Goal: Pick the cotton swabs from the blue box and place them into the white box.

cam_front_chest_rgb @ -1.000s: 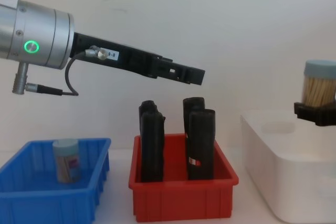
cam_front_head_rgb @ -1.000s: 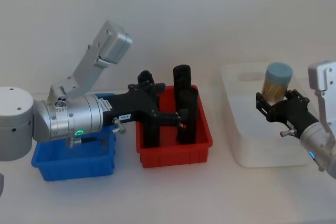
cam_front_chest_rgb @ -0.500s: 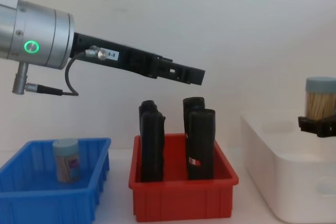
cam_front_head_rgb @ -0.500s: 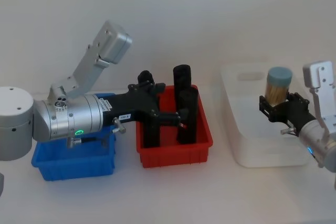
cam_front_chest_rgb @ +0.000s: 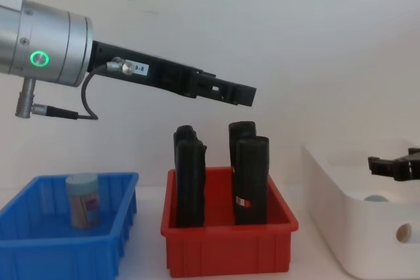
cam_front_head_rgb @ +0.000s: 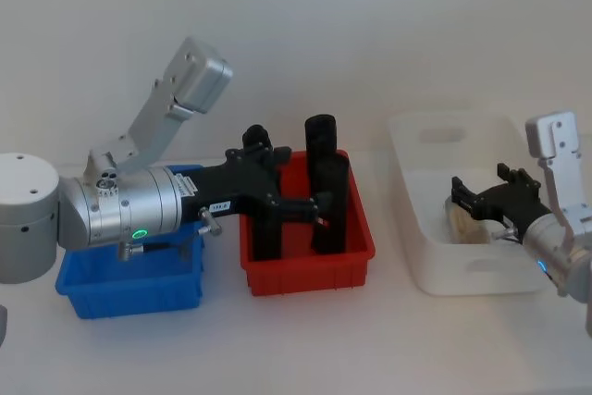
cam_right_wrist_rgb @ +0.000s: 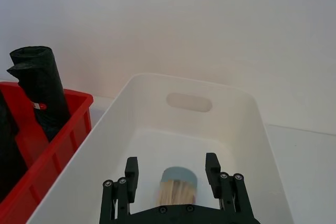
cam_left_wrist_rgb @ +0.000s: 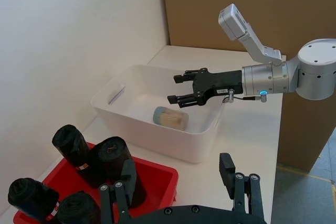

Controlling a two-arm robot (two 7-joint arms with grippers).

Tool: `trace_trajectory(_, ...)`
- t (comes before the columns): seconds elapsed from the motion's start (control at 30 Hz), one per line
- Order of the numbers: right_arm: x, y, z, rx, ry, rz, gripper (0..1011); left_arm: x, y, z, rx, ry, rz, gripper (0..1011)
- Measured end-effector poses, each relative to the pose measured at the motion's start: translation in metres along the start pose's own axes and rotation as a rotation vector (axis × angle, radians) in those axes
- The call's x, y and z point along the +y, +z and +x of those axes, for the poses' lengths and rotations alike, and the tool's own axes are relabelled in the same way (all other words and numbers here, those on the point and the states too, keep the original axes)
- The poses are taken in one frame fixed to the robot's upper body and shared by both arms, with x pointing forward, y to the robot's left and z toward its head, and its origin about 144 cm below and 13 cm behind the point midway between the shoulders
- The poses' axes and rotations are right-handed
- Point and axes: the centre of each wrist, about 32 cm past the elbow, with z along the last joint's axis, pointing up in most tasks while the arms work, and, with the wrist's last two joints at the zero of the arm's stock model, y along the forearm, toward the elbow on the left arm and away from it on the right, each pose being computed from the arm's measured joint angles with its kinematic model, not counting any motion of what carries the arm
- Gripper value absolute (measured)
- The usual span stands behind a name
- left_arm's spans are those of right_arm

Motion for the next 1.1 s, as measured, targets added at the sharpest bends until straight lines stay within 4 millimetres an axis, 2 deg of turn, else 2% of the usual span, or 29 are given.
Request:
trace_trajectory(0.33, 0.001, -0.001, 0.001, -0.001, 0.002, 0.006, 1001, 0.000, 0.000, 0.000, 0.000, 0.000, 0.000, 1004)
trace_trajectory(1.1, -0.009, -0.001, 0.002, 0.022, -0.011, 0.072, 1001, 0.000, 0.000, 0.000, 0.000, 0.000, 0.000, 1004)
